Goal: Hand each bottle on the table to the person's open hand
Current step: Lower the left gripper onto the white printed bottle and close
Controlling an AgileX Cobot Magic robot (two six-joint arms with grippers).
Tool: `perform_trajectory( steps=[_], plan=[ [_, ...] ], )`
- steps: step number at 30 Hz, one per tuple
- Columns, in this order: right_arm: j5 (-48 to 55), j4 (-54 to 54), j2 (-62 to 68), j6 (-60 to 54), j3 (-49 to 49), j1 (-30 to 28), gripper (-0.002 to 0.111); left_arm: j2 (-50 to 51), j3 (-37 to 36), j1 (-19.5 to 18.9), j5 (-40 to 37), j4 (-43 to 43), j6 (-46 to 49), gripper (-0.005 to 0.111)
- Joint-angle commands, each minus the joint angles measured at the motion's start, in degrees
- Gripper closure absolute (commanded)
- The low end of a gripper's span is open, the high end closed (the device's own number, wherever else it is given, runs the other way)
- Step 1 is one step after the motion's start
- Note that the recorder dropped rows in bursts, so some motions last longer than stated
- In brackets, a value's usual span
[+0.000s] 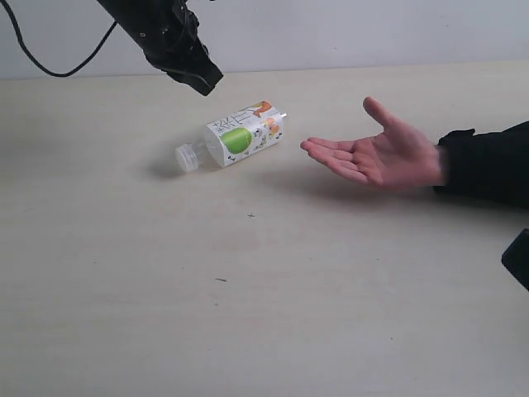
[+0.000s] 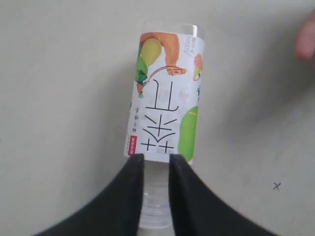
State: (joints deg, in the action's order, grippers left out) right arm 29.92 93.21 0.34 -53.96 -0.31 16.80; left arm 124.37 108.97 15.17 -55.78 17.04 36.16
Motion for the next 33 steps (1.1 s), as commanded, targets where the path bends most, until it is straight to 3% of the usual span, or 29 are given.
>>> perform_trajectory(
  steps=[1, 3, 5, 9, 15, 21, 27, 33],
  plan=[
    [0.0, 0.3, -0.3, 0.0, 0.3, -0.1, 0.108, 0.3, 0.6, 0.4, -0.5, -0.4, 0.4, 0.058],
    [0.0, 0.3, -0.3, 0.0, 0.3, -0.1, 0.108, 0.3, 0.6, 0.4, 0.6, -0.5, 1.2, 0.043],
    [0.0, 0.3, -0.3, 0.0, 0.3, -0.1, 0.108, 0.3, 0.6, 0.4, 2.1, -0.7, 1.2, 0.036],
    [0.0, 0.3, -0.3, 0.0, 0.3, -0.1, 0.108, 0.4, 0.6, 1.1, 1.9, -1.5, 0.7, 0.035],
    [0.0, 0.3, -0.3, 0.0, 0.3, -0.1, 0.108, 0.4, 0.9, 4.9, 2.1, -9.6, -0.5, 0.035],
    [0.0, 0.3, -0.3, 0.0, 0.3, -0.1, 0.108, 3.2, 5.7, 5.6, -2.7, -10.9, -2.0, 0.035],
    [0.0, 0.3, -0.3, 0.0, 0.3, -0.1, 0.108, 8.1, 11.1, 6.2, -8.8, -15.1, -6.7, 0.020],
    [0.0, 0.3, -0.3, 0.0, 0.3, -0.1, 0.108, 9.2, 11.3, 6.6, -4.7, -17.0, -6.2, 0.019]
  ],
)
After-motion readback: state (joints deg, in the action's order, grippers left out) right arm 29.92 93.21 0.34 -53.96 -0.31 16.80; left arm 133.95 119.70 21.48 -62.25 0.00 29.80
